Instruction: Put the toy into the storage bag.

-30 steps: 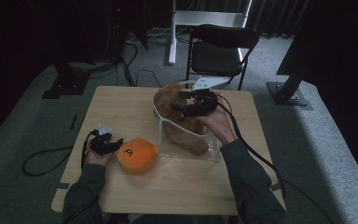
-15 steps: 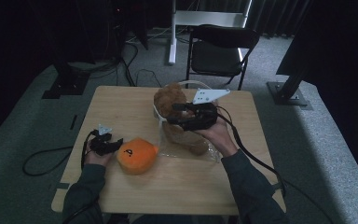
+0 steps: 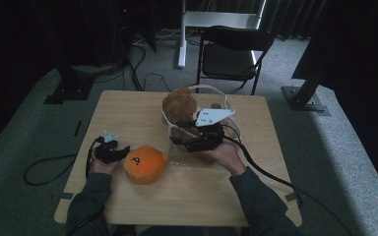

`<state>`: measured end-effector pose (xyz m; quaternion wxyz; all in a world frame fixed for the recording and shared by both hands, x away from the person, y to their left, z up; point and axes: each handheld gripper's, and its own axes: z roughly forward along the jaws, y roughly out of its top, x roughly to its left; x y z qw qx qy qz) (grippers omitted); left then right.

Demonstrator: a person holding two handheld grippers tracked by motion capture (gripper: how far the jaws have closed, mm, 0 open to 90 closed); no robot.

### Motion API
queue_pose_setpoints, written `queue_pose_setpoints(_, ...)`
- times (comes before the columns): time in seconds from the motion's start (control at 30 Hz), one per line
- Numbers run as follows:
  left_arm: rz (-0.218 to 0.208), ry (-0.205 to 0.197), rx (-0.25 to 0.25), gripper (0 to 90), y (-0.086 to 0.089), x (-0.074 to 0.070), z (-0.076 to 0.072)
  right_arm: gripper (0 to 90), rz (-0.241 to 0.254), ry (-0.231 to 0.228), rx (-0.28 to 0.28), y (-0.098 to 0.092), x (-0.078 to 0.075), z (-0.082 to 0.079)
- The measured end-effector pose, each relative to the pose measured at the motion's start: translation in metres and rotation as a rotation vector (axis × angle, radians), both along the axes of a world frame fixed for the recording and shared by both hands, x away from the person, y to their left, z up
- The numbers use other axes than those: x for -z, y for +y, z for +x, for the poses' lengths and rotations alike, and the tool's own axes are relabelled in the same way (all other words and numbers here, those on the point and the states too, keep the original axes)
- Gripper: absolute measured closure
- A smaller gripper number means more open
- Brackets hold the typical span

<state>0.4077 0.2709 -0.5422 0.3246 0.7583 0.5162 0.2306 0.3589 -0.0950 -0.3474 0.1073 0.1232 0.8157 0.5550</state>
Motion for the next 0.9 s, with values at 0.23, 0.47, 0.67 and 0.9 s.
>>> queue_pose_setpoints(0.23,-0.001,-0.001,-0.001,40.6,0.000,0.000,0.000,42.8,-0.005,-0.011,-0.026,0.006,0.009,-0.011)
queue_pose_setpoints(0.47,-0.001,-0.001,-0.001,40.6,0.000,0.000,0.000,43.0,-0.009,-0.018,-0.045,0.013,0.019,-0.022)
queue_pose_setpoints(0.67,-0.001,-0.001,-0.001,40.6,0.000,0.000,0.000,42.9,-0.052,-0.046,-0.043,0.020,0.030,-0.031)
queue_pose_setpoints(0.9,-0.001,-0.001,-0.001,40.6,0.000,0.000,0.000,45.5,-0.063,-0.043,-0.044,0.025,0.046,-0.035)
